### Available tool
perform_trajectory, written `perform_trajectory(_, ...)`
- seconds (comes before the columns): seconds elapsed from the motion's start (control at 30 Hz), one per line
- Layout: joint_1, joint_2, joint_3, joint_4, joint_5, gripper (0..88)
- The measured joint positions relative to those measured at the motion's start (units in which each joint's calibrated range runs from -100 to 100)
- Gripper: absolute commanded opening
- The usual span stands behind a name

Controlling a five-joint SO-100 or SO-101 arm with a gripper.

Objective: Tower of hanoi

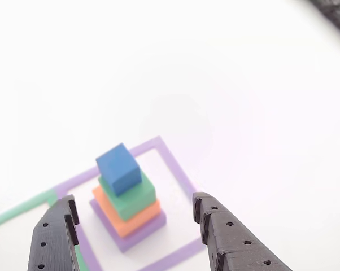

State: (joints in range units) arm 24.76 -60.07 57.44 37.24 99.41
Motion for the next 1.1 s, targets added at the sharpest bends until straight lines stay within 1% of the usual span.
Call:
perform_trajectory(0.2,0.0,3.38,9.05,-17.82,0.0,24.2)
perform_trajectory(0.5,-0.33,14.27,15.32,-37.0,0.0,25.3)
perform_trajectory(0.87,-2.46,27.27,18.71,-56.18,0.0,27.2)
perform_trajectory(1.1,-2.62,33.43,18.71,-61.96,0.0,27.4)
